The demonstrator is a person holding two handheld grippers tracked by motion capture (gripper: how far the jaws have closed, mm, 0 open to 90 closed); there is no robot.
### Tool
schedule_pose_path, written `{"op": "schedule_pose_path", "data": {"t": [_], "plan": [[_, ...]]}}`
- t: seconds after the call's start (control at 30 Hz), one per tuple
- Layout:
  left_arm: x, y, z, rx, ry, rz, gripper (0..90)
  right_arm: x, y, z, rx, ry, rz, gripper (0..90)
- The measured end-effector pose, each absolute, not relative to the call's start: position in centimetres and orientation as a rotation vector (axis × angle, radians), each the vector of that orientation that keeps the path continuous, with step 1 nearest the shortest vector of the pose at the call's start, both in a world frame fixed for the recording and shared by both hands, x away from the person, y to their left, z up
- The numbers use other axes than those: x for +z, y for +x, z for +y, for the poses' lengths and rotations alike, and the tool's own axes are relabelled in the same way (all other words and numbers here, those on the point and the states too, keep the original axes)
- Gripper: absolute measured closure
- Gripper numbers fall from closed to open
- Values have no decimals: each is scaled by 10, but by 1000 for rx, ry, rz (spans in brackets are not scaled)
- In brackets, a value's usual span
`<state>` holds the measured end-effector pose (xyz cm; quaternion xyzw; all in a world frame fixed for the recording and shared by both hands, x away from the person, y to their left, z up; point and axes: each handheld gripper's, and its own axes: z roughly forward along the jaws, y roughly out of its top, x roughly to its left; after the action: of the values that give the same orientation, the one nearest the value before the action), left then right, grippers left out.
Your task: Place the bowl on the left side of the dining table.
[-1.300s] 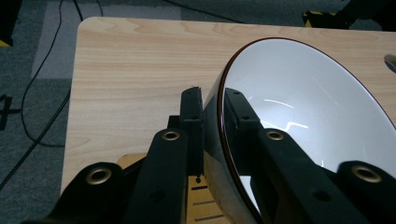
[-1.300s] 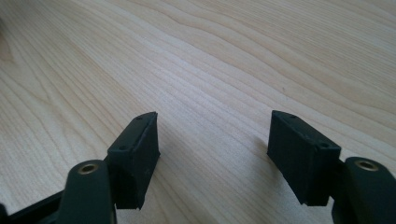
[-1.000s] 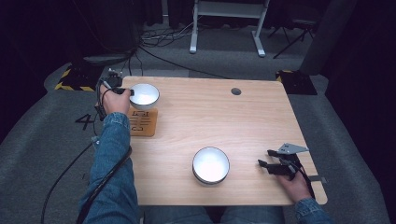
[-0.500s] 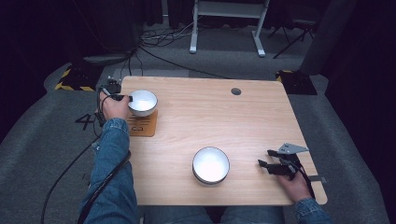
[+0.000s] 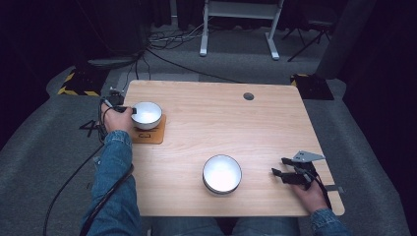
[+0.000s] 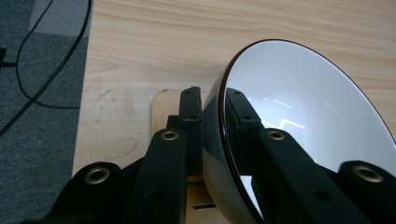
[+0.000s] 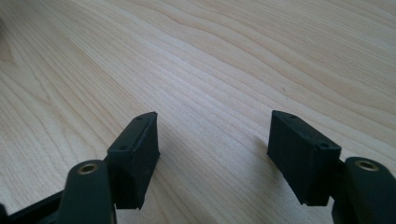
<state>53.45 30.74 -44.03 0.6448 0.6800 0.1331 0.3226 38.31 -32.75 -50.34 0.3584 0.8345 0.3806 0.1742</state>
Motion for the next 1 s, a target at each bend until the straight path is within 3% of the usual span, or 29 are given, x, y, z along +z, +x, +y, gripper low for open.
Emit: {"op": "schedule_pose_path", "data": {"t": [0.57, 0.8, 1.0], "plan": [[-452, 527, 318, 317, 1652, 1759, 795, -503, 383, -327, 1081, 1021, 2363, 339], [-445, 525, 323, 423, 1609, 1702, 561, -503, 383, -327, 1081, 1020, 2363, 339], [-433, 524, 318, 469, 1644, 1645, 455, -503, 383, -327, 1081, 1020, 2363, 339]]}}
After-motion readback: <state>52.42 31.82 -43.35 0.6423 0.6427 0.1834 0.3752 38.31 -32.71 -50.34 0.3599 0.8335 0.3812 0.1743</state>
